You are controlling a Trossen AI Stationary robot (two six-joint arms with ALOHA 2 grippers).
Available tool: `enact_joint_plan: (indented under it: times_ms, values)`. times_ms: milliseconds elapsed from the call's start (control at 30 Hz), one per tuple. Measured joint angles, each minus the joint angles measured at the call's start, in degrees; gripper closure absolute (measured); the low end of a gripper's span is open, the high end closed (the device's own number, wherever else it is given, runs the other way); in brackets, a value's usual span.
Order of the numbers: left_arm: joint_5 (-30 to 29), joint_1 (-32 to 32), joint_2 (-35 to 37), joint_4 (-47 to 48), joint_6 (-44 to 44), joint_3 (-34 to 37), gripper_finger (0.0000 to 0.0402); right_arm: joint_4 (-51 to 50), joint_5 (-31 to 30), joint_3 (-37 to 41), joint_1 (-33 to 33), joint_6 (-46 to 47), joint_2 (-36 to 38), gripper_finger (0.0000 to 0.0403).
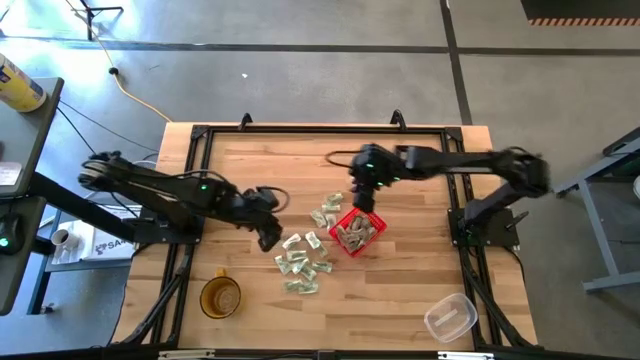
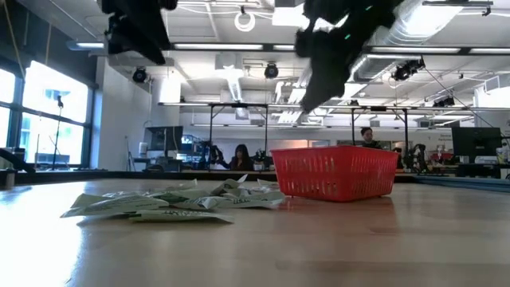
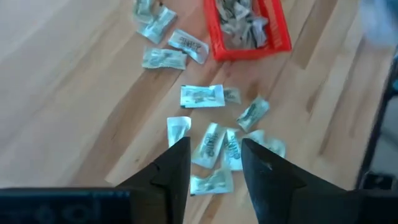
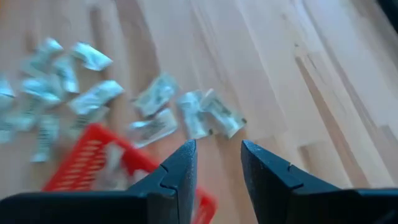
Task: Pick and place items into bin
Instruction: Put the light green stevia packet into the red bin
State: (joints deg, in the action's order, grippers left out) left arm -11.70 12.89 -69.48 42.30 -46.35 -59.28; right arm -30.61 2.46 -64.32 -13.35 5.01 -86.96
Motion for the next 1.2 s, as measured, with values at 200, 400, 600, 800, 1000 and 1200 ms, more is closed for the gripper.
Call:
enact_joint_plan:
  times_ms: [200, 400, 600, 800, 1000, 1200]
  values:
    - [0.0, -0.01, 7.17, -5.35, -6.59, 8.08, 0.0229, -2.16, -0.39, -9.53, -1.69, -5.47, -13.95, 0.0284]
    - [0.07, 1.93, 8.18, -5.9, -4.46, 8.55, 0.0229, -11.76, -0.94, -17.39, -2.18, -10.75, -23.41, 0.0237]
    - [-2.33, 2.9, 8.16, -5.42, -2.91, 8.54, 0.0229, -12.8, -5.3, -20.51, -1.6, -17.18, -28.63, 0.0168]
    - [-4.4, 2.9, 8.14, -0.07, -1.93, 8.54, 0.0229, -12.43, -5.53, -20.78, -1.63, -21.92, -30.71, 0.0147]
    - [-5.88, 2.88, 8.14, 1.96, -1.9, 8.54, 0.0229, -10.99, -2.88, -20.78, -1.61, -24.9, -32.29, 0.0171]
    - [-7.74, 2.88, 8.14, 3.32, -1.93, 8.54, 0.0229, -10.8, -2.12, -20.79, -1.41, -26.14, -33.82, 0.0224]
